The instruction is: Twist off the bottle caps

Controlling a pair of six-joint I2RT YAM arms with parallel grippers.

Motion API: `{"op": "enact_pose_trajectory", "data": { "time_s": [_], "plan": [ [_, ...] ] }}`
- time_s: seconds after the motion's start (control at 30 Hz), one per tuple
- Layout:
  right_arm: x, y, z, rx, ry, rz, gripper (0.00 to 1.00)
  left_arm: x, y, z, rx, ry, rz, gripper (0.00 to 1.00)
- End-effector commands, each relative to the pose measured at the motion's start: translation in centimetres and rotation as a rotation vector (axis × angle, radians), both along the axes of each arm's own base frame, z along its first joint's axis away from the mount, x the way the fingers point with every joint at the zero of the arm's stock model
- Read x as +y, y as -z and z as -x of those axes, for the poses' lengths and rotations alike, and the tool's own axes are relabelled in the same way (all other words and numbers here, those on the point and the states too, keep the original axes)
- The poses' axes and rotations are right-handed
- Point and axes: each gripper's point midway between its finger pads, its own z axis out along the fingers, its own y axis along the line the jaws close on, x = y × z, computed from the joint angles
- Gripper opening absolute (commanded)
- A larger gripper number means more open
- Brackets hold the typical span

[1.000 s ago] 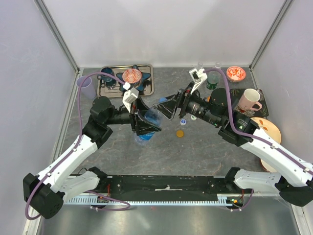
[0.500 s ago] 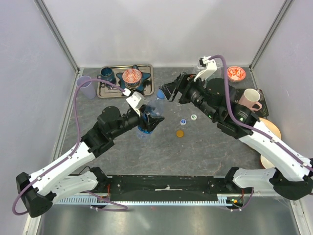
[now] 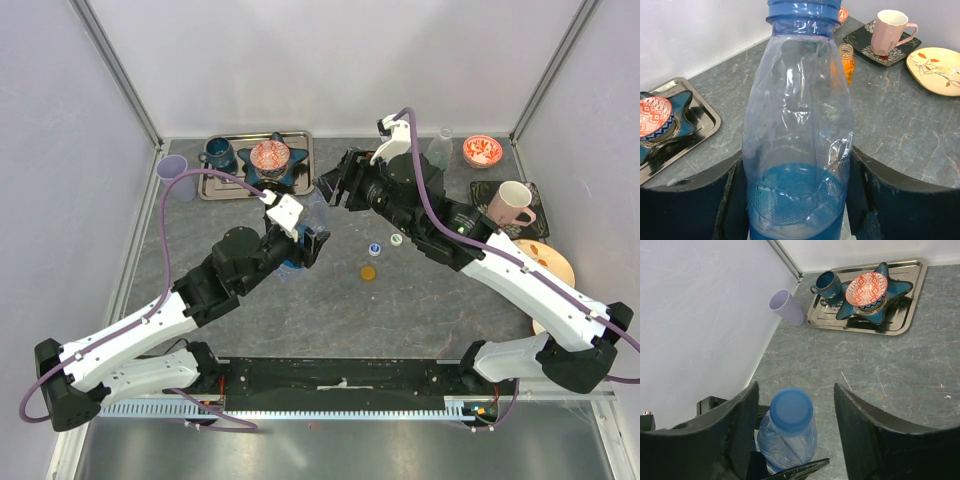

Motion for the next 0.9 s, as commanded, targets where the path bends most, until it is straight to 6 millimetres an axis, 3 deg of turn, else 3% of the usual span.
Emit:
{"op": "enact_pose_trajectory", "data": {
  "time_s": [0.0,0.5,0.73,0.87],
  "plan": [
    [0.1,-2.0,0.3,-0.025,-0.010,-0.050,0.65,0.7,-3.1,-0.6,-0.084,-0.046,0.027,0.35],
    [0.6,-0.3,0.4,-0.003,-0.034,-0.019,0.52,0.7,-3.1,-0.6,-0.086,-0.045,0.032,0.35],
    [0.8,0.3,0.4,0.009,-0.036,-0.012,0.51,0.7,-3.1,-0.6,-0.090,-0.046,0.034,0.35],
    [0.9,0.6,0.3,0.013,-0.042,-0.004,0.42,0.8,-3.2,-0.5,-0.093,-0.047,0.038,0.35]
  ]
}}
